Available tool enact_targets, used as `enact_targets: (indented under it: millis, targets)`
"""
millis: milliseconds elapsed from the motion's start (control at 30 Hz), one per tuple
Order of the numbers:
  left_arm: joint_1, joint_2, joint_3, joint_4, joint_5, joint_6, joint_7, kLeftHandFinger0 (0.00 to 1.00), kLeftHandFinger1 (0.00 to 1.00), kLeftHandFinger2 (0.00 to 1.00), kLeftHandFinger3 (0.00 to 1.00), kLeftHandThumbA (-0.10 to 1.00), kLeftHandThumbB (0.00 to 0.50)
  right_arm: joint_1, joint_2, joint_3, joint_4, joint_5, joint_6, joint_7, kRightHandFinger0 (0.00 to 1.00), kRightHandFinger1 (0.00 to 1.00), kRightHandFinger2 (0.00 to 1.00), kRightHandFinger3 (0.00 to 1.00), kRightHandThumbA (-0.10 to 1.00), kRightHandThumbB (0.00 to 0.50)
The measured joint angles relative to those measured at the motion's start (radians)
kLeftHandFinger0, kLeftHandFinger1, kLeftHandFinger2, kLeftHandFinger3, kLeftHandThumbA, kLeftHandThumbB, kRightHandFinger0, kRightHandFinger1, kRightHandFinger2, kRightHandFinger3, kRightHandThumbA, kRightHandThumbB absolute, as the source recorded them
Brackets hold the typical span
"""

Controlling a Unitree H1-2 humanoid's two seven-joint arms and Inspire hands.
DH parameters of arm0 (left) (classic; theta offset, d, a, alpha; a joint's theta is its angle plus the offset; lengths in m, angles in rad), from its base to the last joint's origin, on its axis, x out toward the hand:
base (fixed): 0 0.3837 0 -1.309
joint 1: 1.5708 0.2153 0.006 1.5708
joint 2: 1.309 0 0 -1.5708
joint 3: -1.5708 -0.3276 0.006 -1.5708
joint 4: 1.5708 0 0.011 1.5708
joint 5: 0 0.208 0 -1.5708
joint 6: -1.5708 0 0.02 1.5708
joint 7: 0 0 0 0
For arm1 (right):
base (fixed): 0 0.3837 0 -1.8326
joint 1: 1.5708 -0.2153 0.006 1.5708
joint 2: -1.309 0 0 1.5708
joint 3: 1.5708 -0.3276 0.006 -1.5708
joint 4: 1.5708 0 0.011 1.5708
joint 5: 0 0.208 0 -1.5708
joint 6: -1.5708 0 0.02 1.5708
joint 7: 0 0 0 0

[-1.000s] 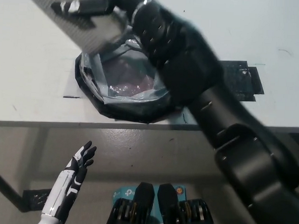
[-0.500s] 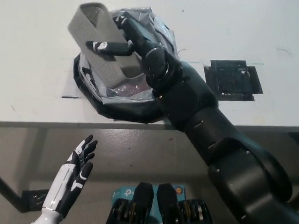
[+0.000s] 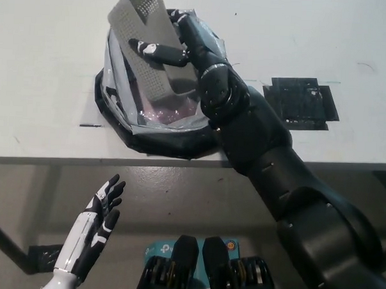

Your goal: Use the right hand to pick up a small rectangular container and put it into a plastic bag and lift the bag

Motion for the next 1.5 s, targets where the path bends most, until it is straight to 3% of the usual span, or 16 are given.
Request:
enact_targets:
  millis: [67,233,467,533,567,733,833,933,1033,1233,1500]
  targets:
    - [0.0,0.001,0.0,0.0,0.0,0.0,0.0,1.0,1.0,1.0,1.0,0.93,0.165,0.002,-0.016,0.035,0.0,-0.004,0.003,0.028,1.0,1.0,1.0,1.0,0.64,0.485]
    - [-0.003,0.001,0.0,0.0,0.0,0.001,0.0,1.0,1.0,1.0,1.0,0.93,0.159,0.004,-0.045,0.081,0.002,-0.009,0.004,0.077,1.0,1.0,1.0,1.0,0.76,0.493]
    - [-0.009,0.002,0.002,-0.001,-0.001,0.005,0.0,1.0,1.0,1.0,1.0,0.91,0.153,0.004,-0.052,0.115,0.001,-0.018,0.007,0.102,1.0,1.0,1.0,1.0,0.75,0.46]
    - [-0.01,0.004,0.002,0.0,-0.001,0.004,0.0,1.0,1.0,1.0,1.0,0.92,0.164,0.003,-0.052,0.124,-0.001,-0.022,0.011,0.106,1.0,1.0,1.0,1.0,0.8,0.456]
    - [-0.01,0.004,0.003,0.0,-0.001,0.004,0.0,1.0,1.0,1.0,1.0,0.92,0.173,0.003,-0.052,0.125,-0.002,-0.023,0.013,0.106,1.0,1.0,1.0,1.0,0.88,0.475]
    - [-0.016,0.005,0.005,-0.001,-0.002,0.008,0.0,1.0,1.0,1.0,1.0,0.95,0.182,-0.004,-0.067,0.128,-0.032,-0.026,0.022,0.109,1.0,1.0,1.0,1.0,0.91,0.419]
    - [-0.022,0.005,0.006,-0.001,-0.002,0.012,0.0,1.0,1.0,1.0,1.0,0.96,0.162,-0.02,-0.086,0.112,-0.069,-0.021,0.02,0.109,1.0,1.0,1.0,1.0,0.97,0.426]
    - [-0.026,0.005,0.006,-0.001,-0.002,0.015,0.0,1.0,1.0,1.0,1.0,0.95,0.159,-0.038,-0.108,0.077,-0.152,-0.014,0.014,0.105,1.0,1.0,1.0,1.0,0.96,0.414]
    - [-0.03,0.006,0.006,-0.002,-0.002,0.017,0.0,1.0,1.0,1.0,1.0,0.93,0.116,-0.069,-0.125,0.046,-0.226,-0.01,0.003,0.086,1.0,1.0,1.0,1.0,0.95,0.416]
    - [-0.031,0.007,0.006,-0.001,-0.001,0.016,0.0,1.0,1.0,1.0,1.0,0.92,0.134,-0.115,-0.156,0.035,-0.309,-0.03,-0.001,0.037,1.0,1.0,1.0,1.0,0.89,0.403]
    - [-0.03,0.012,0.005,-0.001,0.0,0.016,0.0,1.0,1.0,1.0,1.0,0.89,0.119,-0.095,-0.193,0.032,-0.254,-0.042,0.011,0.022,1.0,1.0,1.0,1.0,0.86,0.449]
